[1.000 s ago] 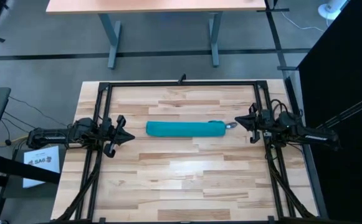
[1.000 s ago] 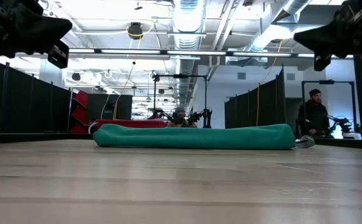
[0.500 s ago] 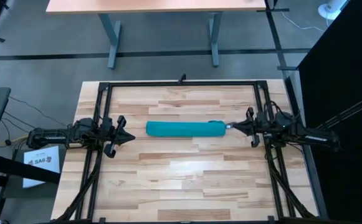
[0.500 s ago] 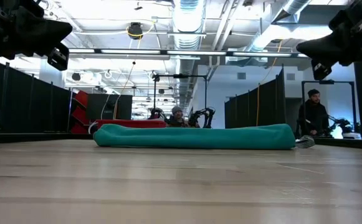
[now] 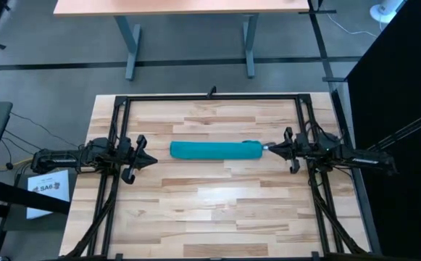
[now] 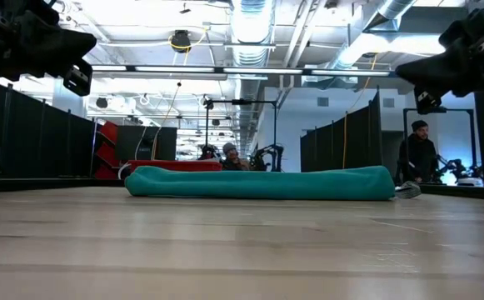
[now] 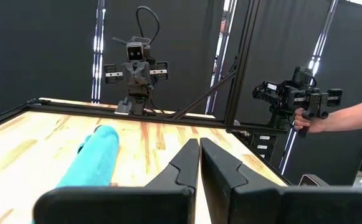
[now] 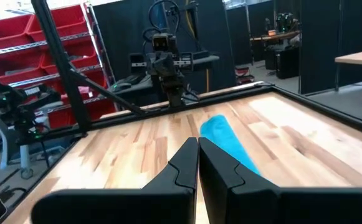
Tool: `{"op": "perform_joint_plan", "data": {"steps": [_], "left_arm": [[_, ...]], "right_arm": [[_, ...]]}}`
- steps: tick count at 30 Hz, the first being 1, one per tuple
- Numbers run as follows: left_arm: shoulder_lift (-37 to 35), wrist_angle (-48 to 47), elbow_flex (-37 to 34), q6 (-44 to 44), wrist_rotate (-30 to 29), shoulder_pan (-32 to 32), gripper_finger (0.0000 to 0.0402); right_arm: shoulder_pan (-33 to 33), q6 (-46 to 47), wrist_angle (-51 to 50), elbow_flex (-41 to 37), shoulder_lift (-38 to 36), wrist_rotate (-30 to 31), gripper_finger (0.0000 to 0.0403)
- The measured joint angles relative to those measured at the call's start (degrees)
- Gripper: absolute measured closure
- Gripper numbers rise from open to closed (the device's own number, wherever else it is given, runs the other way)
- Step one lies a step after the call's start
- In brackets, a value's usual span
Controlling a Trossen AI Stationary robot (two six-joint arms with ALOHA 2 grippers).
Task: Roll towel
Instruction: Return to home position
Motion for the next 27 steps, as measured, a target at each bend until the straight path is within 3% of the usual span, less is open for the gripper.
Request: {"op": "perform_joint_plan", "data": {"steps": [6, 27], "left_arm": [[0.0, -2.7, -0.2, -0.1, -0.1, 0.0, 0.0402], [0.1, -4.5, -0.2, 7.0, -4.5, 0.0, 0.0402]], "right_arm": [[-0.1, -0.3, -0.7, 0.0, 0.0, 3.2, 0.0403], [0.0, 3.5, -0.8, 0.0, 0.0, 3.4, 0.0403]]}}
